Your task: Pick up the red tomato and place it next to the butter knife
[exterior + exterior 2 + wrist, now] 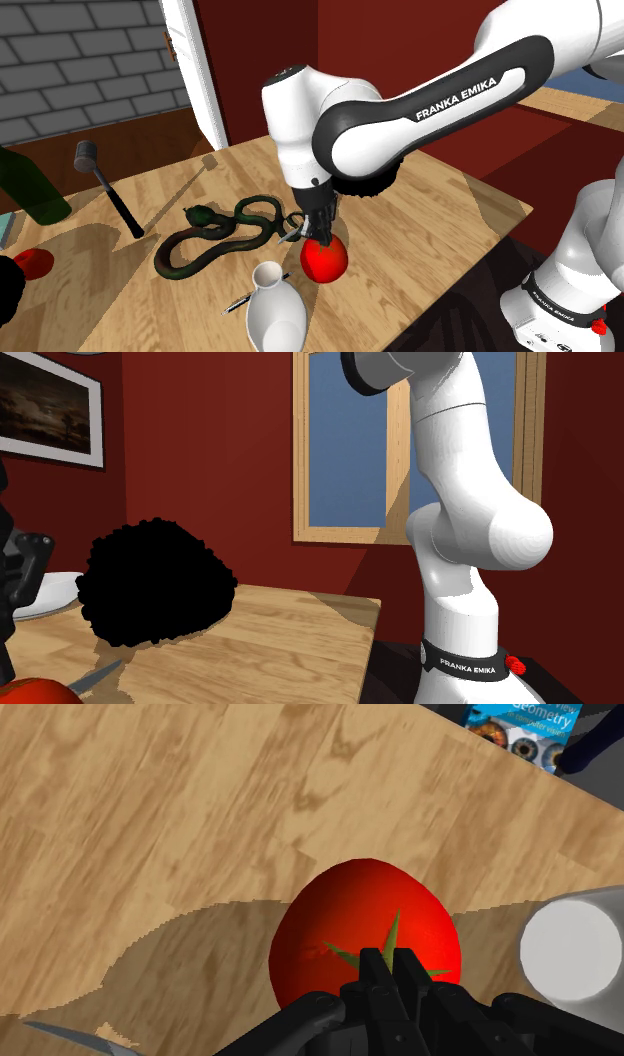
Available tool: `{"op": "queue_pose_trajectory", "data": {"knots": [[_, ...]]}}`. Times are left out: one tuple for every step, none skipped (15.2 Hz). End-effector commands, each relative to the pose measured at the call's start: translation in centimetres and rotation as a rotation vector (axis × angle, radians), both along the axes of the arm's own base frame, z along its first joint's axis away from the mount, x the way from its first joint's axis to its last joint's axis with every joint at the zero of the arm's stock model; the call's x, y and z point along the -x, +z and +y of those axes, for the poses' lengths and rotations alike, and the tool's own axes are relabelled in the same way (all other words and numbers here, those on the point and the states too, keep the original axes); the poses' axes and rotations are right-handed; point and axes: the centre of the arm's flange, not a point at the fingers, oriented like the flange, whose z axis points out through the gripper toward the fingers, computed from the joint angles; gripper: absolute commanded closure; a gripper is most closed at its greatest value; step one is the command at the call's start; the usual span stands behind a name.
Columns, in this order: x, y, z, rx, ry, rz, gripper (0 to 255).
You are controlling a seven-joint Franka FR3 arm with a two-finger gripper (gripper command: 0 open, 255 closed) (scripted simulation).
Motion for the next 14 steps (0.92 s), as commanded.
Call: {"op": "queue_pose_trajectory", "data": {"knots": [[0.0, 0.0, 0.0, 0.0, 0.0, 0.0, 255], [0.0, 0.0, 0.0, 0.0, 0.0, 0.0, 255], [0.0, 0.0, 0.0, 0.0, 0.0, 0.0, 255], [0.0, 0.0, 0.0, 0.0, 0.0, 0.0, 255], [0.0, 0.0, 0.0, 0.0, 0.0, 0.0, 0], [0.0, 0.0, 0.0, 0.0, 0.0, 0.0, 0], [0.0, 0.0, 0.0, 0.0, 0.0, 0.0, 0], [0.0, 0.0, 0.0, 0.0, 0.0, 0.0, 0], [0.0, 0.0, 0.0, 0.0, 0.0, 0.0, 0], [0.0, 0.0, 0.0, 0.0, 0.0, 0.0, 0], [-0.2, 1.2, 0.1, 0.0, 0.0, 0.0, 0], [-0.5, 2.5, 0.3, 0.0, 0.0, 0.0, 0], [-0.7, 3.8, 0.4, 0.0, 0.0, 0.0, 0], [-0.9, 4.9, 0.5, 0.0, 0.0, 0.0, 0]]}}
